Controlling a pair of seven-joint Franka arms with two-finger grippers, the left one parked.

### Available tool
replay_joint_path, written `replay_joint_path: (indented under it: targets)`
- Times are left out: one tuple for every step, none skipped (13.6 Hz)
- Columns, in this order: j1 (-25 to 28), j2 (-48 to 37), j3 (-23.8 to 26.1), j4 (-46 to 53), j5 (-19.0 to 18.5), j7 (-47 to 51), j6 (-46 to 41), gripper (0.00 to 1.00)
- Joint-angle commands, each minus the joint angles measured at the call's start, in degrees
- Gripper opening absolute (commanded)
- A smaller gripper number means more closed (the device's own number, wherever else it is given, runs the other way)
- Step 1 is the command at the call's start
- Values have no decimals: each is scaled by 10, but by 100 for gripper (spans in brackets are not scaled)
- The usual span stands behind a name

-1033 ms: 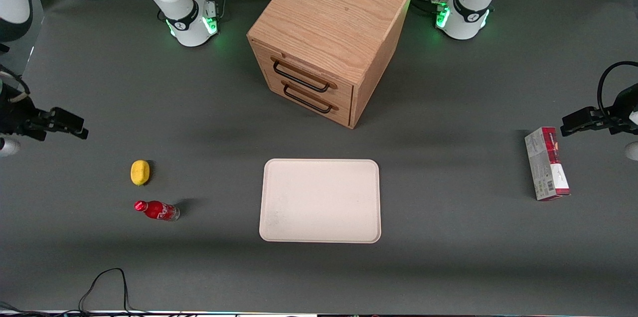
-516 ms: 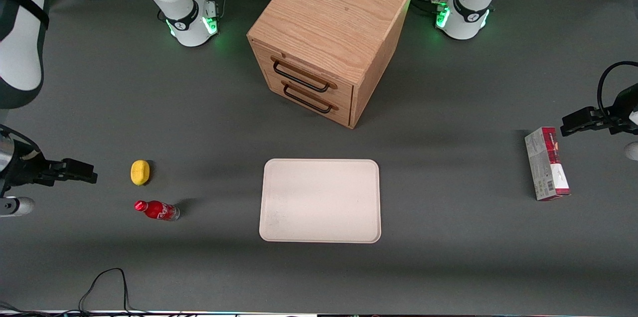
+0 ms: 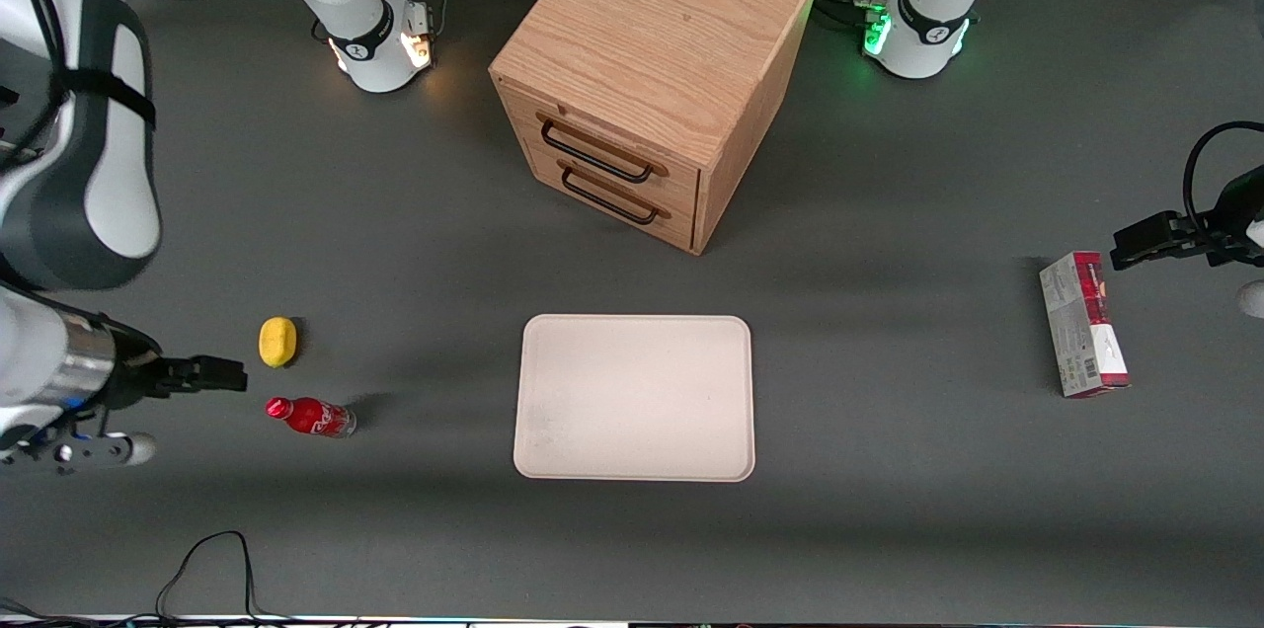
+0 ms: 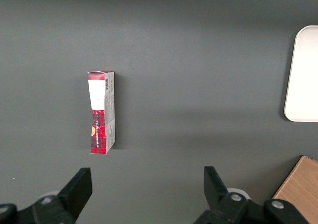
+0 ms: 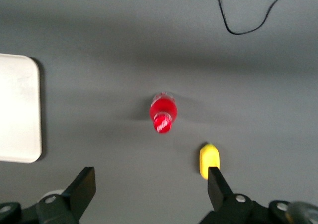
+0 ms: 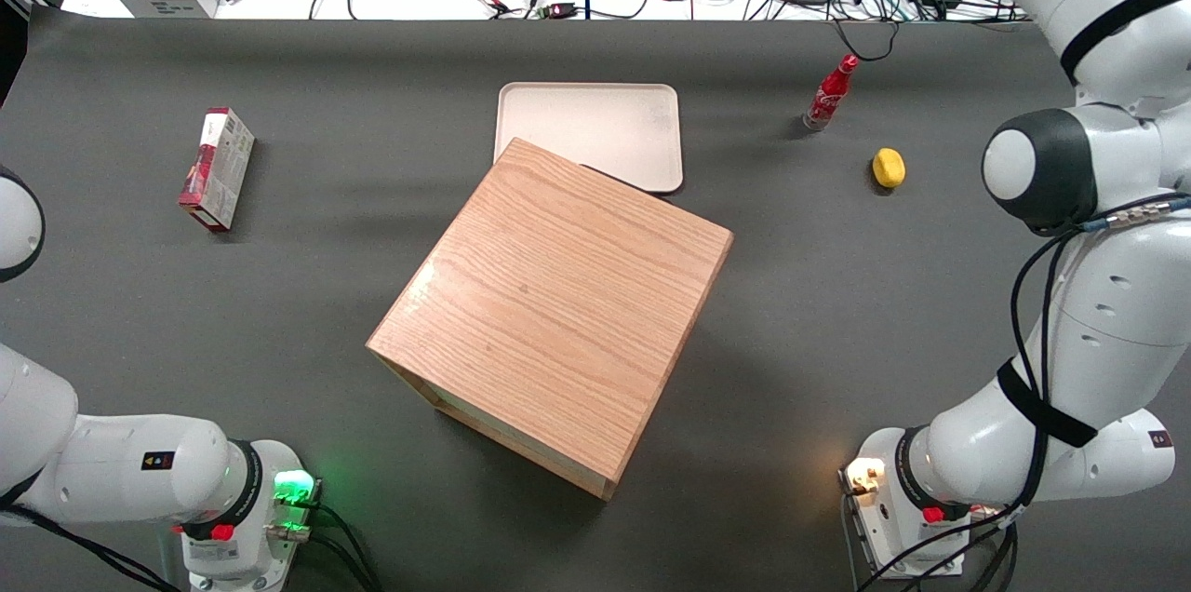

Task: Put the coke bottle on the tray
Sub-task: 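Move the right gripper down over the red Coca-Cola bottle's cap end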

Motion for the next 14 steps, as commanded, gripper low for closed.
replay_joint_path:
  targets:
    - [0, 4, 0, -53, 0, -9, 72, 100]
    - [0, 4, 0, -77, 4, -9, 98, 100]
    - [0, 5, 0, -104, 8, -10, 125, 100]
    - [1, 4, 0, -139, 12, -9, 161, 100]
    - [1, -3, 0, -177, 16, -10, 196, 100]
    - [0, -8, -1, -204, 17, -10, 220, 100]
    - [-1, -10, -1, -212, 18, -10, 229, 100]
    - [-3, -6, -1, -215, 18, -10, 231, 100]
    - [-3, -4, -1, -215, 18, -11, 231, 100]
    - [-2, -3, -1, -219, 18, -11, 231, 100]
    - [-2, -8, -1, -234, 18, -11, 239, 100]
    - [-2, -13, -1, -250, 18, -11, 254, 100]
    - [-2, -18, -1, -254, 18, -11, 258, 100]
    - [-1, -18, -1, -253, 18, -10, 257, 100]
